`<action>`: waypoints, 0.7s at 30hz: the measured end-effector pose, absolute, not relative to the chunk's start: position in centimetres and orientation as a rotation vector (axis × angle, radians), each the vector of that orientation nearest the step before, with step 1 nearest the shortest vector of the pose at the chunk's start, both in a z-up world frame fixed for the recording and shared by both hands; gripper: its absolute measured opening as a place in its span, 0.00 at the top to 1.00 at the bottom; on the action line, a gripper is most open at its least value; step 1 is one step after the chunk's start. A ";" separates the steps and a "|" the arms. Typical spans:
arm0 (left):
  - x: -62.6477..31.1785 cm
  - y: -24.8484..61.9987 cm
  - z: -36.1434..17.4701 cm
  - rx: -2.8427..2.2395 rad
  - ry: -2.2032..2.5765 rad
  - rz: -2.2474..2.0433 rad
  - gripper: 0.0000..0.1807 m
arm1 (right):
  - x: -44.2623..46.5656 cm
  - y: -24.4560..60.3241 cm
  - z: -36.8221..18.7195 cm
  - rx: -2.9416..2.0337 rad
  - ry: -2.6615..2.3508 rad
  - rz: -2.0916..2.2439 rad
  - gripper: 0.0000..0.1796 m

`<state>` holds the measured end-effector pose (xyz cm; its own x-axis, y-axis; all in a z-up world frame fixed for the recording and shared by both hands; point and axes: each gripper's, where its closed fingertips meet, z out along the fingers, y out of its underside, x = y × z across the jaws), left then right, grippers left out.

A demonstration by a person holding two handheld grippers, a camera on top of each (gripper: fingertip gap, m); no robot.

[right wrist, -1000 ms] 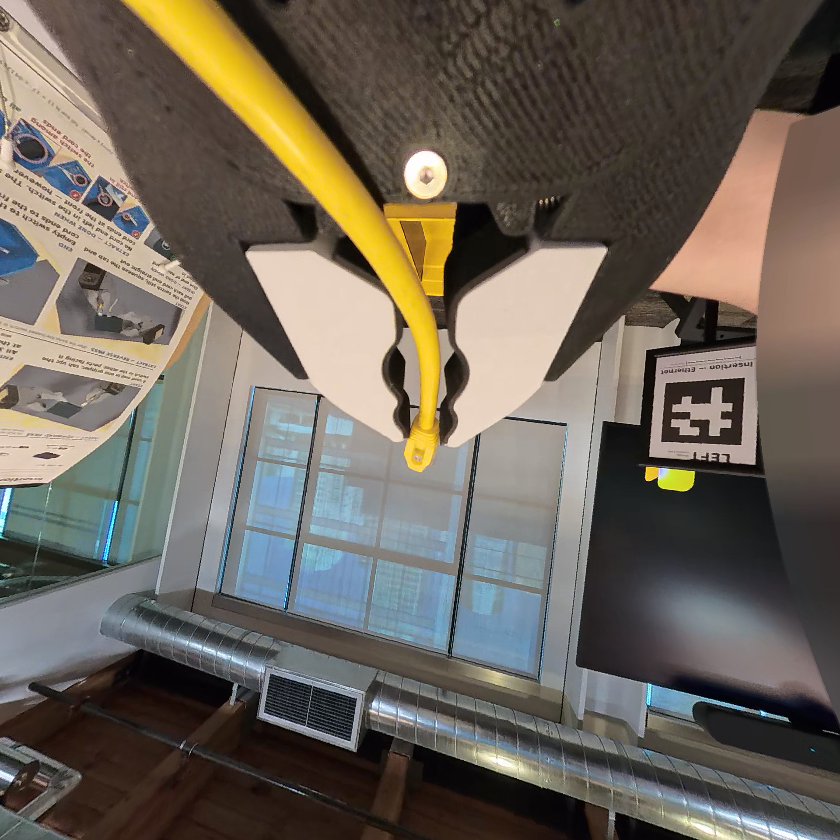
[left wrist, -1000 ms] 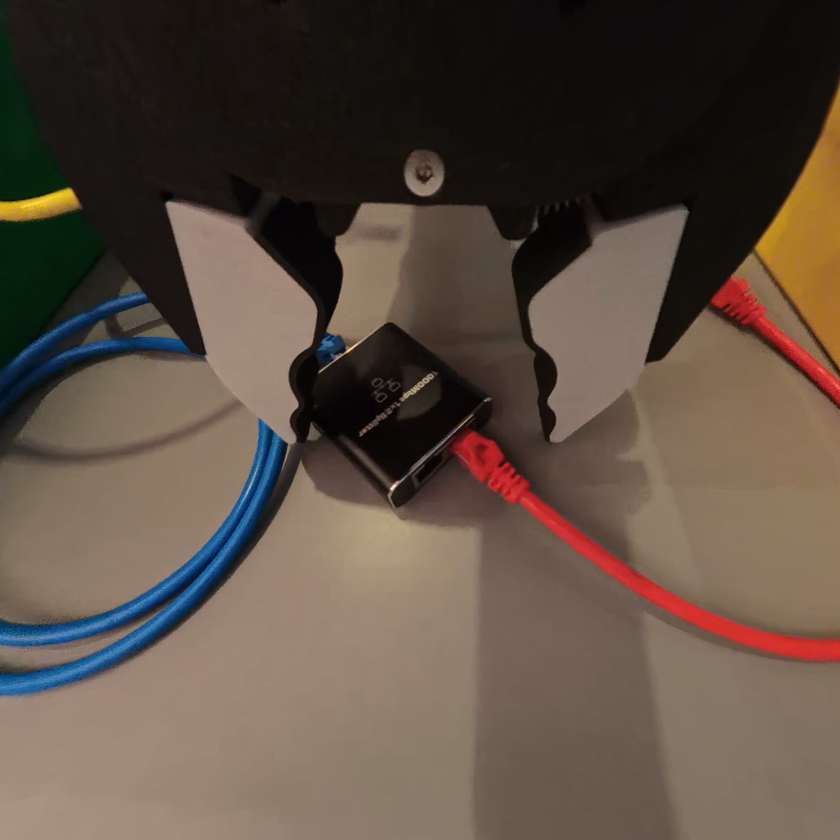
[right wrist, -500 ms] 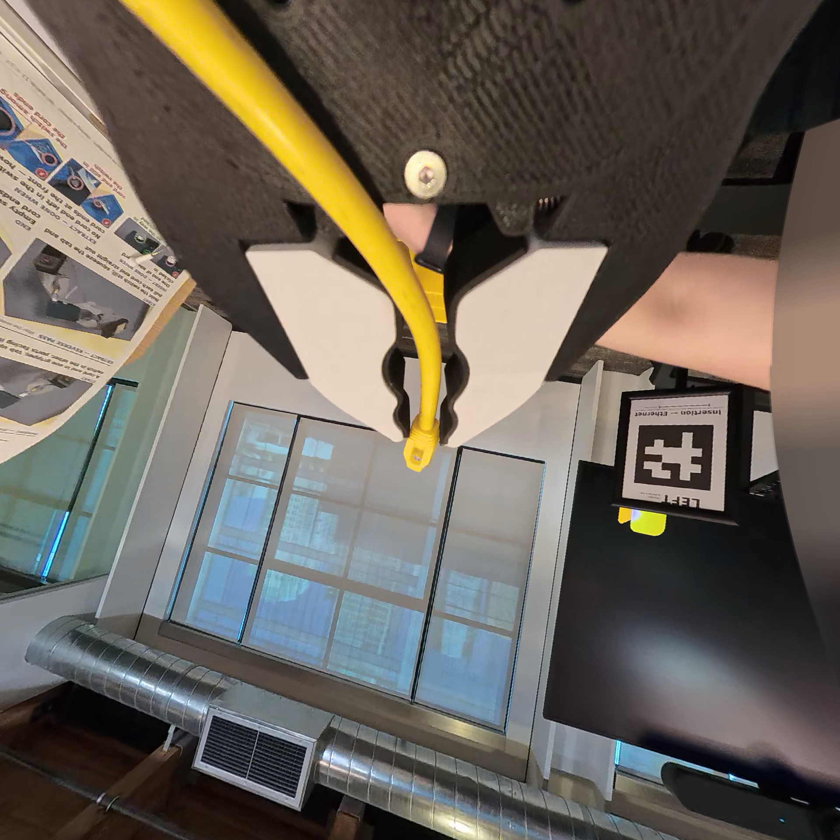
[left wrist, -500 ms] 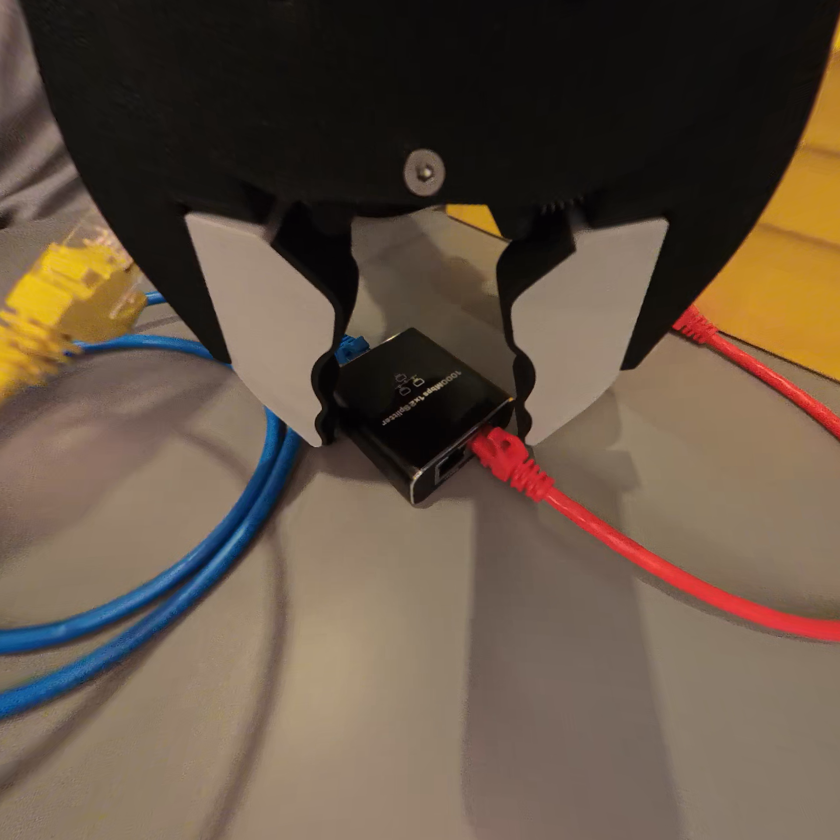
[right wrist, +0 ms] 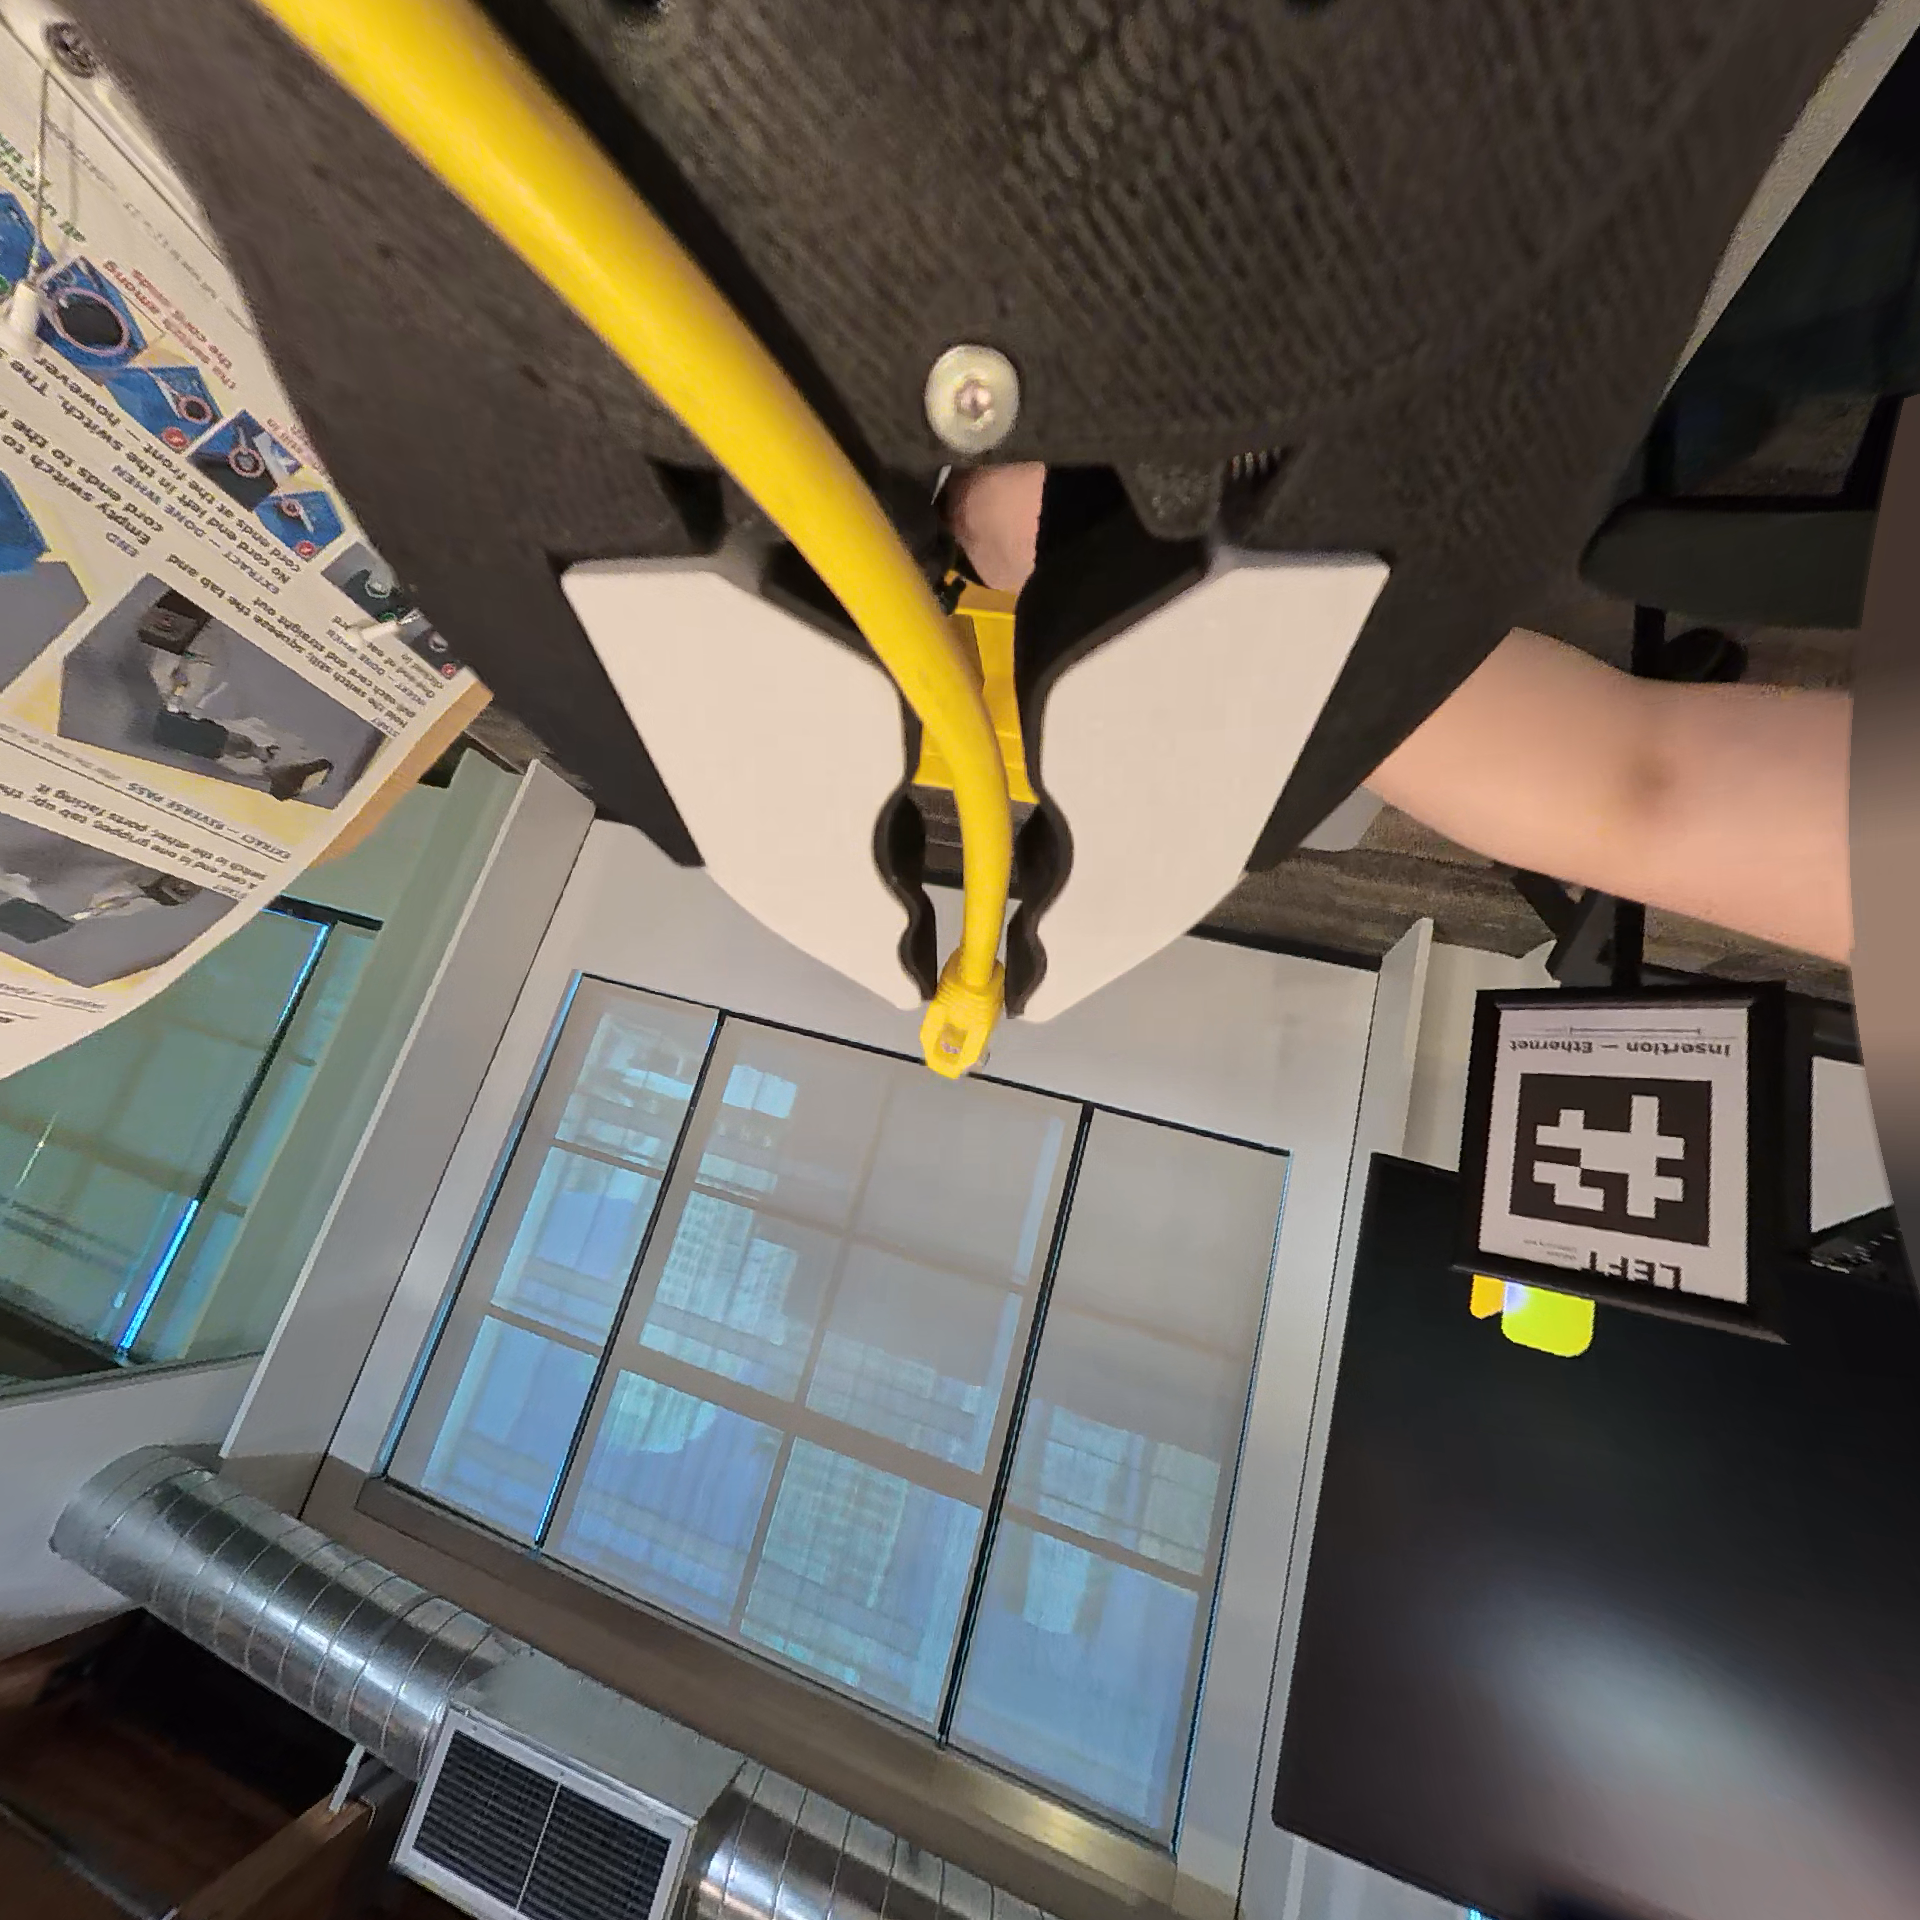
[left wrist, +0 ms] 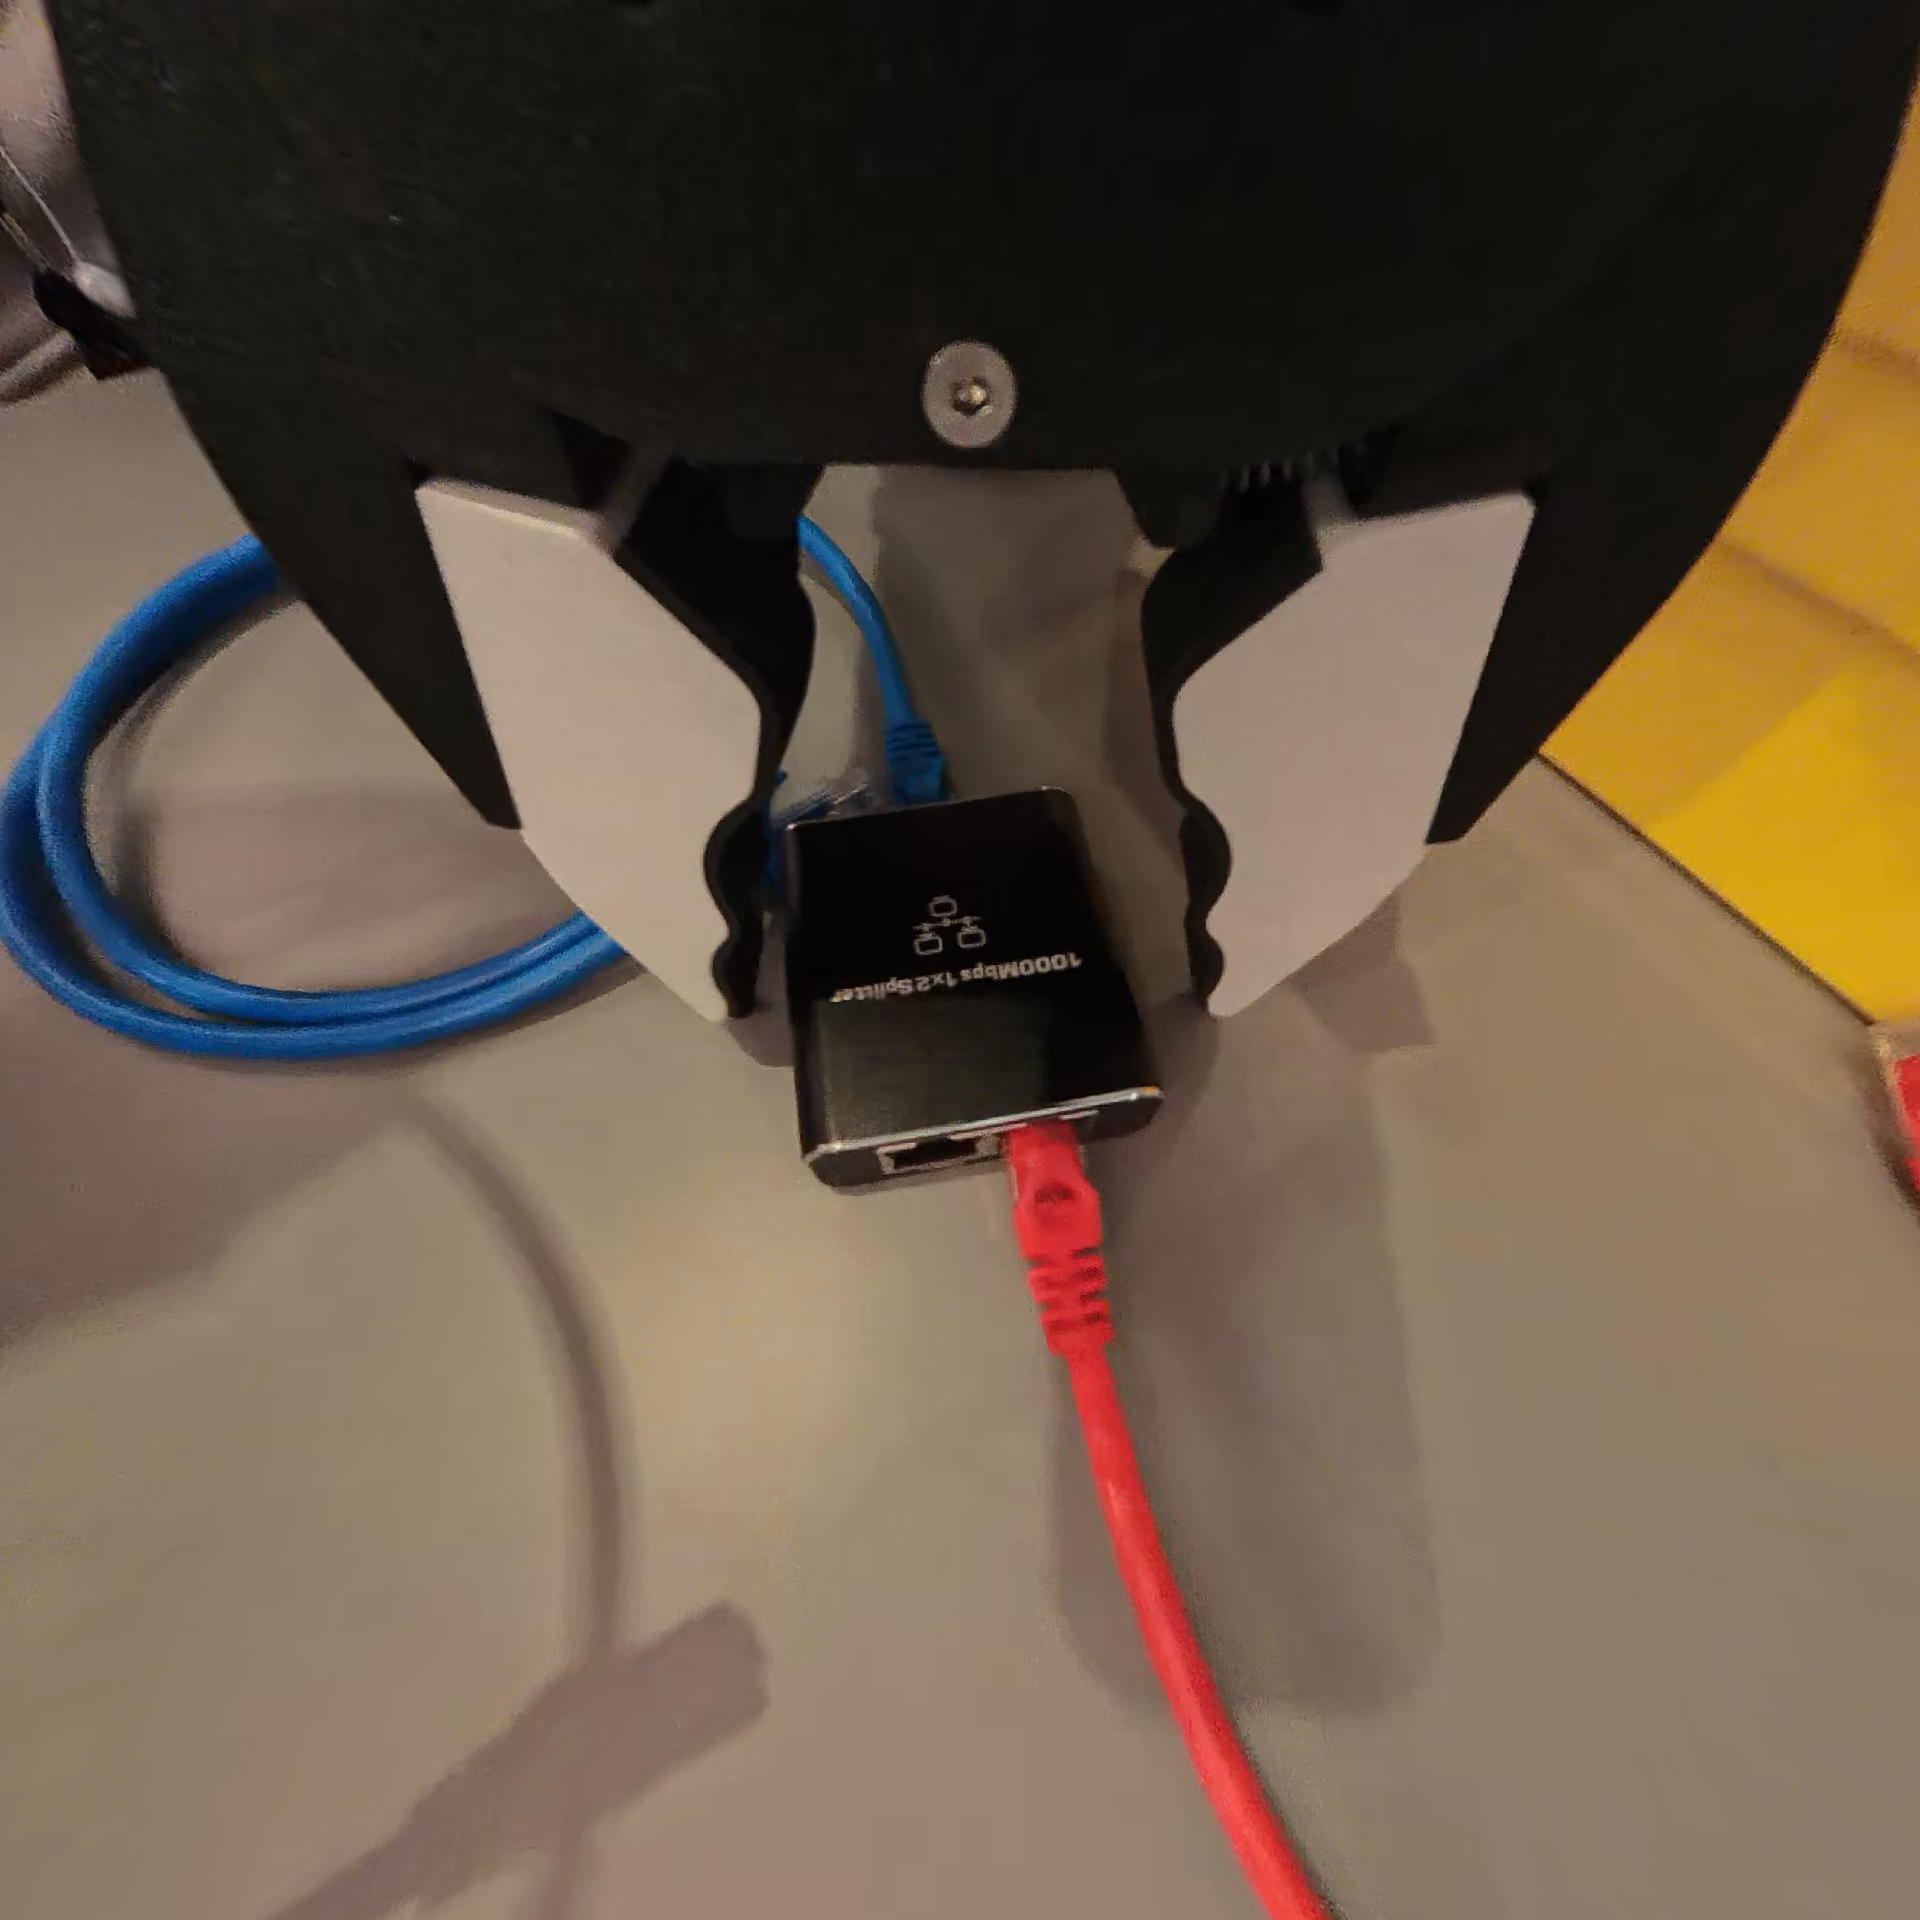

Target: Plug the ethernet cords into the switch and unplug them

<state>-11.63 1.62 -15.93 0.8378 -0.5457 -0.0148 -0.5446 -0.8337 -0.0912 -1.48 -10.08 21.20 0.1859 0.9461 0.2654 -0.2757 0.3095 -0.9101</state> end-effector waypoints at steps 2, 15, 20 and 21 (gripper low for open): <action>-11.7 1.8 -15.9 -2.935 0.873 -0.023 0.60 | -1.9 -10.0 20.9 -0.853 -1.027 1.014 0.92; -10.8 1.0 -15.8 -2.720 1.488 0.035 0.58 | -1.8 -10.0 20.8 -0.855 -1.037 0.981 0.94; -10.4 0.9 -16.0 -2.750 1.445 -0.011 0.54 | -2.8 -9.2 18.7 -0.979 -1.134 0.923 0.94; -10.4 1.0 -16.0 -2.755 1.417 -0.024 0.56 | -3.2 -9.0 18.2 -0.992 -1.152 0.907 0.94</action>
